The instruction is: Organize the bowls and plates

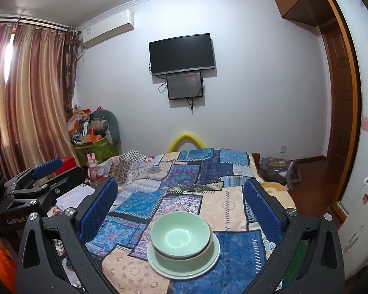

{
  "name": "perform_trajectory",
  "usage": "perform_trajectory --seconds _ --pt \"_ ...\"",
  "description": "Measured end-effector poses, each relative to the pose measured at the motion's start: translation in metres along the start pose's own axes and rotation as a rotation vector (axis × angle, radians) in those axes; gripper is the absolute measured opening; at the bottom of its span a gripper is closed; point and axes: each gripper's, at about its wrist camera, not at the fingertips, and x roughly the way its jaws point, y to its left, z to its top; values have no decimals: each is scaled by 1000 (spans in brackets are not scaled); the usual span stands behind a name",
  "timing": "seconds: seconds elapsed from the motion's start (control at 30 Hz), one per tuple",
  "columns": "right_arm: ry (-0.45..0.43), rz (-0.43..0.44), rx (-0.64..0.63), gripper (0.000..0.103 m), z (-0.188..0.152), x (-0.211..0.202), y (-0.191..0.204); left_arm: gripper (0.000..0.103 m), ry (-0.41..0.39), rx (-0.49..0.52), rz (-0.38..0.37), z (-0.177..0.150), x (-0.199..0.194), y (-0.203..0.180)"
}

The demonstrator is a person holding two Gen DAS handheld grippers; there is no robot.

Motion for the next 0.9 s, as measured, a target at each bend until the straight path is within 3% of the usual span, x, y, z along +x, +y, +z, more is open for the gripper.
perform_trajectory --seconds 0.9 --pt "3 2 2 103 0 -1 -1 103 5 5 -9 -1 2 -2"
